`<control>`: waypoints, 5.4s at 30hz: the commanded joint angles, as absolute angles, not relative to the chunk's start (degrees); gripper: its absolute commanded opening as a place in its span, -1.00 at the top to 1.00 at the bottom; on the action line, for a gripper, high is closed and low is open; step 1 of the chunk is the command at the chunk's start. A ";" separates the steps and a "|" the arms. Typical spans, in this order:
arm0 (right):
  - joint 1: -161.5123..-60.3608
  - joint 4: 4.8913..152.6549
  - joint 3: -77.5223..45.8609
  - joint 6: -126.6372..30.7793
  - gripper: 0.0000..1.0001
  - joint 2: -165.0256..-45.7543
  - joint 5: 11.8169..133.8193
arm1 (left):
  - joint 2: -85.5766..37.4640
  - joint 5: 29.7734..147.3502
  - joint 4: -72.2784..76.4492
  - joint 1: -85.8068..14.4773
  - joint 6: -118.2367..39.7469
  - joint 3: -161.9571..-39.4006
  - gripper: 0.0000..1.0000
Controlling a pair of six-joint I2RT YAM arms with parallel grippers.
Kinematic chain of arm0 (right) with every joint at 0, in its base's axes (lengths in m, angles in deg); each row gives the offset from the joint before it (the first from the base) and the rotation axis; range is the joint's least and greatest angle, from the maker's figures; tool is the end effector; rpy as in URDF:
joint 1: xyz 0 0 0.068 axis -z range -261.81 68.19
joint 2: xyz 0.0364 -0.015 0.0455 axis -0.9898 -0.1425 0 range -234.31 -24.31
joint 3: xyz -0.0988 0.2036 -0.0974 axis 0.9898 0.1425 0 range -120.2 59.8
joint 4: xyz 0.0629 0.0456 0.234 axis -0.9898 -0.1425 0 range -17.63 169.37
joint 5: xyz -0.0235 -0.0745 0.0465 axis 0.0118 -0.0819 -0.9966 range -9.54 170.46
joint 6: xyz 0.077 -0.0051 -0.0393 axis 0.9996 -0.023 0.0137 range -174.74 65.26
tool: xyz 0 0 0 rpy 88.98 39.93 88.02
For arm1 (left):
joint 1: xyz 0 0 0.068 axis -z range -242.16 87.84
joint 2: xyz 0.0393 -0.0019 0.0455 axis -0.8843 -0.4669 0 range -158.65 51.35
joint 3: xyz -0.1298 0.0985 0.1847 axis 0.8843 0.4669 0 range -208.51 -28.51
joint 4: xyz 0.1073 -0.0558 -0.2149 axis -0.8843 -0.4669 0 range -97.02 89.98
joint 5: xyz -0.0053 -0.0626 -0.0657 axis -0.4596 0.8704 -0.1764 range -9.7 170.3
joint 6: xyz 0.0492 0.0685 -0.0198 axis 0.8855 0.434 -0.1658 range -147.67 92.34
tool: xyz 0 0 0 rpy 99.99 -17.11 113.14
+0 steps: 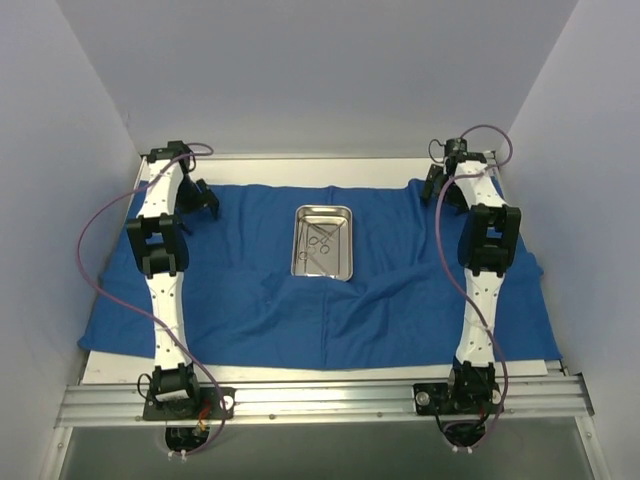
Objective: Open and lay out the surgical kit
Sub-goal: Smooth out the surgical kit at the center of the board.
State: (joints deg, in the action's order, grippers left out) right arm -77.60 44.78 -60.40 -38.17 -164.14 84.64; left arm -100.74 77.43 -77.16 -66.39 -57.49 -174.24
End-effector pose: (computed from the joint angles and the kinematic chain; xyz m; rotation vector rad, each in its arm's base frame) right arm 0.5228 -0.0441 0.1237 0.4825 2.4666 -0.0040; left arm 0.4787 0.0392 0.1090 -0.8883 2.8860 0.0359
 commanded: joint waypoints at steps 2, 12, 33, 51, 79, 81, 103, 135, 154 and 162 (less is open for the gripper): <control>-77.06 42.19 -66.22 -35.85 -0.83 -175.46 88.90 | -107.55 88.83 -69.71 -67.70 -62.12 -175.80 -0.91; -76.98 45.97 -77.91 -32.24 -0.82 -183.65 85.56 | -116.17 93.03 -61.93 -72.35 -63.79 -190.92 -0.48; -80.66 43.94 -66.07 -38.48 -0.88 -158.96 81.79 | -92.61 78.38 -70.13 -63.67 -52.36 -178.44 -0.71; -83.65 45.35 -63.94 -38.93 -0.86 -167.92 87.75 | -106.05 75.63 -70.87 -57.59 -58.33 -177.92 -0.75; -82.08 44.57 -85.39 -36.82 -0.99 -171.29 78.88 | -93.70 90.08 -63.21 -66.30 -58.43 -179.79 -0.94; -82.07 44.21 -84.87 -35.76 -0.99 -166.46 78.36 | -85.11 84.27 -63.30 -65.24 -56.86 -172.79 -0.91; -105.97 46.93 -1.03 -20.04 -0.98 -104.56 77.73 | -46.21 80.30 -63.39 -57.33 -54.47 -124.75 -0.93; -121.62 51.07 16.99 -10.10 -0.65 -119.76 81.07 | -49.54 83.72 -56.91 -56.54 -50.61 -125.01 -0.96; -133.23 36.91 -1.86 -11.84 -0.95 -105.94 89.77 | -77.75 93.49 -56.88 -55.13 -49.82 -148.39 -0.89; -135.51 40.86 -21.40 -17.74 -0.88 -125.98 88.20 | -83.38 94.10 -59.69 -55.13 -50.95 -153.83 -0.89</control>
